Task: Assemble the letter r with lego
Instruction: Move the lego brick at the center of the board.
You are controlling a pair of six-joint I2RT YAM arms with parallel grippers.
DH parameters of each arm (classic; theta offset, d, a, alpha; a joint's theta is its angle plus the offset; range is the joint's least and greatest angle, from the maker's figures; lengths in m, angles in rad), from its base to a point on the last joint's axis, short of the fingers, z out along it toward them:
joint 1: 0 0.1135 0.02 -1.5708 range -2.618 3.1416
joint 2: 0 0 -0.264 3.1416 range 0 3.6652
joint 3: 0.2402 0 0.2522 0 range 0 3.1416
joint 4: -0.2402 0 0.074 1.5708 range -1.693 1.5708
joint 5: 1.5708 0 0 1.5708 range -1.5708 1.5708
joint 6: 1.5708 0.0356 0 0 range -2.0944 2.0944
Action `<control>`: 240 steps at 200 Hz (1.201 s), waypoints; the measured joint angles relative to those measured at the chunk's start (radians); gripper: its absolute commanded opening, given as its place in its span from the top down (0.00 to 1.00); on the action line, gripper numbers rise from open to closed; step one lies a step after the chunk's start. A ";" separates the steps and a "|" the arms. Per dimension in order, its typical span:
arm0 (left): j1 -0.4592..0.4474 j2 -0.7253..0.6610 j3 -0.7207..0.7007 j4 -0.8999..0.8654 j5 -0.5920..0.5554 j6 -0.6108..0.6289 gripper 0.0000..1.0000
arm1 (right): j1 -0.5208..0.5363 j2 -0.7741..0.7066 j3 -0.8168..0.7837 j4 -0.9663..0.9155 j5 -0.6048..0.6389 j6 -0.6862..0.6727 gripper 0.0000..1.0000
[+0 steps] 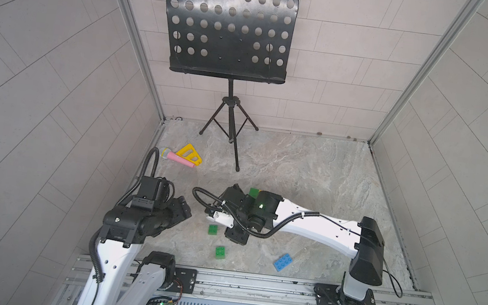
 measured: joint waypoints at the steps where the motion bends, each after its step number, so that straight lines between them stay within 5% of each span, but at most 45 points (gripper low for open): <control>1: 0.000 0.000 -0.005 0.002 0.008 0.001 0.26 | -0.001 0.000 -0.002 0.000 0.002 0.006 1.00; 56: -0.060 -0.029 -0.290 0.057 0.248 -0.045 0.44 | -0.032 -0.100 -0.126 0.013 0.099 0.370 1.00; 95: -0.285 -0.022 -0.304 0.111 0.243 -0.137 0.48 | -0.054 -0.256 -0.246 0.019 0.137 0.499 1.00; 136: -0.496 0.058 -0.377 0.260 0.183 -0.277 0.45 | -0.067 -0.321 -0.336 0.027 0.150 0.556 1.00; 166: -0.573 0.100 -0.428 0.368 0.163 -0.356 0.21 | -0.066 -0.358 -0.383 0.032 0.154 0.574 1.00; 240: -0.755 0.294 -0.342 0.460 0.021 -0.406 0.21 | -0.066 -0.417 -0.444 0.036 0.180 0.594 1.00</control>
